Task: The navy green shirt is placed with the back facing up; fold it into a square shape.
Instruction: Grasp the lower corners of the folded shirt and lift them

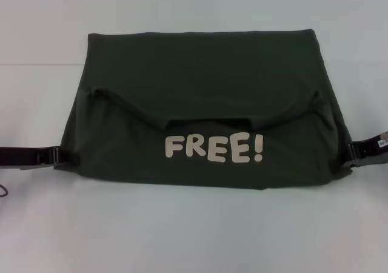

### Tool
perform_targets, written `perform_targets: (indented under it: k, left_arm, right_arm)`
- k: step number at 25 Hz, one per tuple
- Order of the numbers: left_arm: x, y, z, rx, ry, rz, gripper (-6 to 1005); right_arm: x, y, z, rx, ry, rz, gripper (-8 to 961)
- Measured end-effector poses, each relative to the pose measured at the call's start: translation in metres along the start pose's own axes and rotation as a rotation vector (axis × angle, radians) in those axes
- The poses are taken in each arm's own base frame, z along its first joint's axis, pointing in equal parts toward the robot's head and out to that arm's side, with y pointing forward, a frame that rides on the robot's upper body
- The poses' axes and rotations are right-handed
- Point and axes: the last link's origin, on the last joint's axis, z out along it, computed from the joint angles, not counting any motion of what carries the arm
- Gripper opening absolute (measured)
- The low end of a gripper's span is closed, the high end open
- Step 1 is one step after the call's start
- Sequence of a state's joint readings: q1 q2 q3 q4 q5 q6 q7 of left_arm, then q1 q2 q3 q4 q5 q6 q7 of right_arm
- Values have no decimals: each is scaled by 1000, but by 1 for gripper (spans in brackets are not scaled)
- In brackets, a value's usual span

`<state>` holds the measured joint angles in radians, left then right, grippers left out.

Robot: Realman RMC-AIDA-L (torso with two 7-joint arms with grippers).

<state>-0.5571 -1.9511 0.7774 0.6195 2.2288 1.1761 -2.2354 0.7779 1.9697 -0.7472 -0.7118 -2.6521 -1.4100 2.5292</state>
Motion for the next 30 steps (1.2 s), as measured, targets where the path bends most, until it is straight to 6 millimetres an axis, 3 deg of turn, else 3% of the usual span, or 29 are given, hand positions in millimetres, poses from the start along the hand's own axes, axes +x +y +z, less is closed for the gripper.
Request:
perform_targets:
  k: [9,24,30]
  left_arm:
    - [-14,12,-21,-141,-156,-10,47]
    - [-58,32,-68,-395,-471,-46,47]
    - [-68,38,-72,-443,-531,-41,48]
  right_arm:
    - [25,-5,-15,-87,117,-47,36]
    - [110,-1,-23,-374,355,-198,36]
    - [122,-3,-20,-397,368,-205,36]
